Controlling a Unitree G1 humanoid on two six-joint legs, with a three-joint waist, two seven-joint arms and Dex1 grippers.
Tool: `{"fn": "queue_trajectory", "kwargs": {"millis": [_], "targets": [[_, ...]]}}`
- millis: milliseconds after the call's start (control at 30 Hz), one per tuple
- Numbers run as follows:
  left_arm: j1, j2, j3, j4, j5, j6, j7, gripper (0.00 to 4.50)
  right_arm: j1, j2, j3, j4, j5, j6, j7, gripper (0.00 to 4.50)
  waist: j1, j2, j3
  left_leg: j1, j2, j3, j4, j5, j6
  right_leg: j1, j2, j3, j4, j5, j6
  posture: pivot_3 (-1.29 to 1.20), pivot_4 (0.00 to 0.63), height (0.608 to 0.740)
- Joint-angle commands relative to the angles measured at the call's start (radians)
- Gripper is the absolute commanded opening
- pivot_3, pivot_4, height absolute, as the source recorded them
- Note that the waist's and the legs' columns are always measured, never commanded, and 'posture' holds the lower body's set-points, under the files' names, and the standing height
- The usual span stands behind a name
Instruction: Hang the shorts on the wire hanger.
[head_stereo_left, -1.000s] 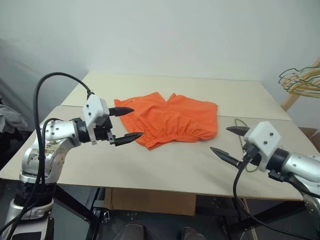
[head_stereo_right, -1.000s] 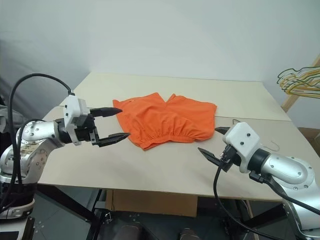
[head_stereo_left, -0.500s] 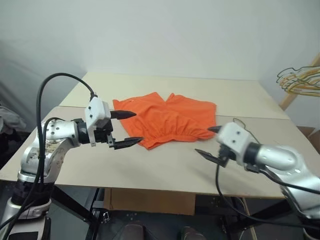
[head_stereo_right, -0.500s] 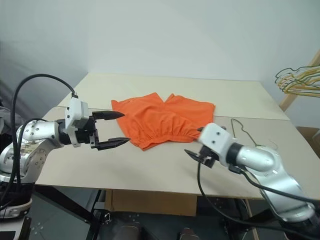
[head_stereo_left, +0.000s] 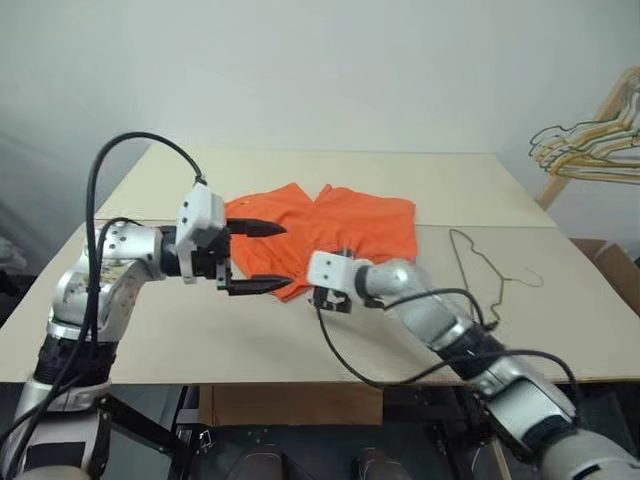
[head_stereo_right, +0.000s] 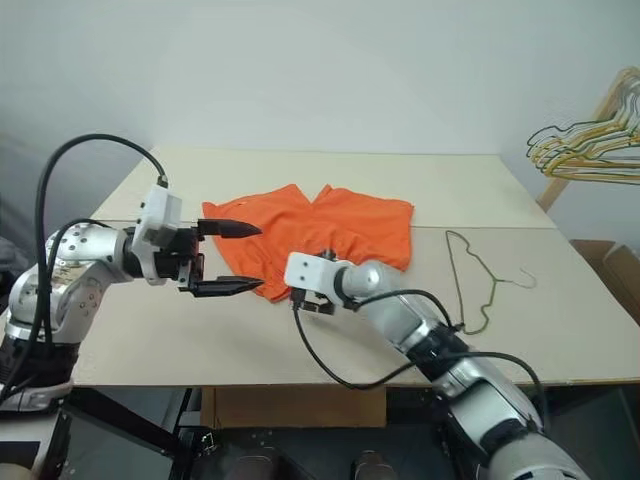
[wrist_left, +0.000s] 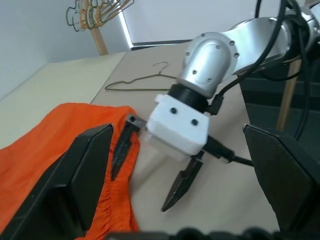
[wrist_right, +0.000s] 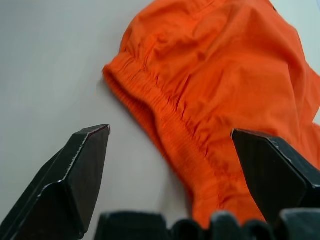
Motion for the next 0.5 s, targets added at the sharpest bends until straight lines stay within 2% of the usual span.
{"fn": "queue_trajectory", "kwargs": {"millis": [33,167,333,433,500], "targets": [[-0.029,0.037,0.030,0.018,0.011,-0.045,-0.043,4.50,-0.043,0.075,-0.015,0.129,-0.023,-0.074,-0.029,4.46,-0.001,0.000,0.000,0.000,0.000,0.000,0.000,0.000,0.000,0.000,0.000,0.000,0.000,0.000,0.000,0.17,0.000,0.740],[-0.012,0.061,0.035,0.009,0.005,-0.047,-0.065,4.50,-0.072,0.177,-0.022,0.280,-0.036,-0.124,-0.049,4.46,0.000,0.000,0.000,-0.001,0.000,-0.001,-0.001,0.000,0.000,-0.001,0.000,-0.001,0.001,0.000,0.000,0.19,0.000,0.740],[0.009,0.064,0.039,-0.019,0.002,-0.042,-0.052,4.50,-0.119,0.280,-0.041,0.465,-0.070,-0.150,-0.141,4.46,0.000,0.000,0.000,0.001,0.000,-0.001,0.000,0.000,-0.001,-0.003,0.000,0.000,0.009,-0.002,-0.002,0.21,0.000,0.740],[0.020,0.063,0.042,-0.035,-0.001,-0.037,-0.044,4.50,-0.118,0.296,-0.057,0.495,-0.077,-0.144,-0.158,3.88,0.000,0.000,0.000,0.003,0.000,-0.002,-0.001,0.001,-0.002,-0.003,0.001,-0.001,0.014,-0.004,-0.003,0.21,0.000,0.740],[0.028,0.064,0.044,-0.043,-0.003,-0.034,-0.039,4.50,-0.107,0.287,-0.057,0.488,-0.086,-0.139,-0.149,3.20,0.003,0.001,0.000,0.003,0.000,-0.003,-0.001,0.002,-0.003,-0.004,0.001,-0.001,0.015,-0.006,-0.002,0.21,0.000,0.740]]}}
